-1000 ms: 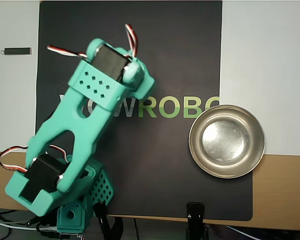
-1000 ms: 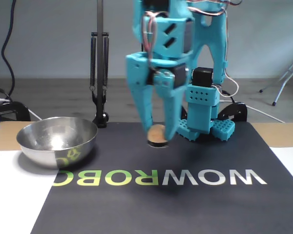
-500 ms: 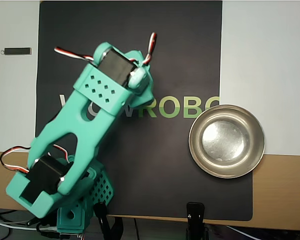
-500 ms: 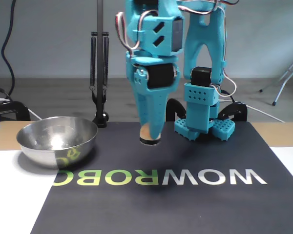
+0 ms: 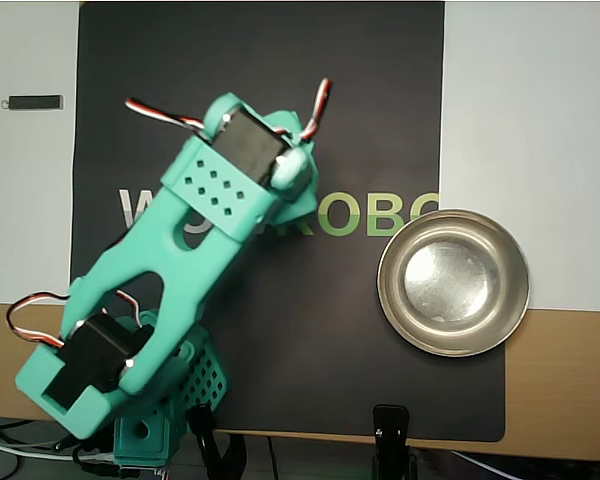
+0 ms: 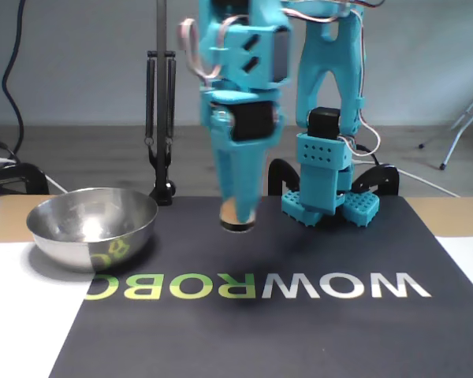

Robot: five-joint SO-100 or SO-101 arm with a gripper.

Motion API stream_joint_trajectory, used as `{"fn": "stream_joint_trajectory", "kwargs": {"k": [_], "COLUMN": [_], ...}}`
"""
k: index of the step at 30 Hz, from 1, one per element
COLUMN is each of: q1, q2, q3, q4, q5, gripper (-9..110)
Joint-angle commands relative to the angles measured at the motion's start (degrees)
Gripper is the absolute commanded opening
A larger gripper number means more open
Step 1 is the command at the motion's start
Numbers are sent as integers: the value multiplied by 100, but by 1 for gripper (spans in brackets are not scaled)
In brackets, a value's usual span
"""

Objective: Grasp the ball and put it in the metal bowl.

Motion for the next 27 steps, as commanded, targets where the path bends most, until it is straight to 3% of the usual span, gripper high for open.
{"fn": "stream_joint_trajectory", "kwargs": {"k": [1, 27], "q1": [97, 1872], "q2": [202, 185], "q3": [-114, -132], "q4": [-44, -53], "q5": [9, 70], "gripper": [27, 27]}}
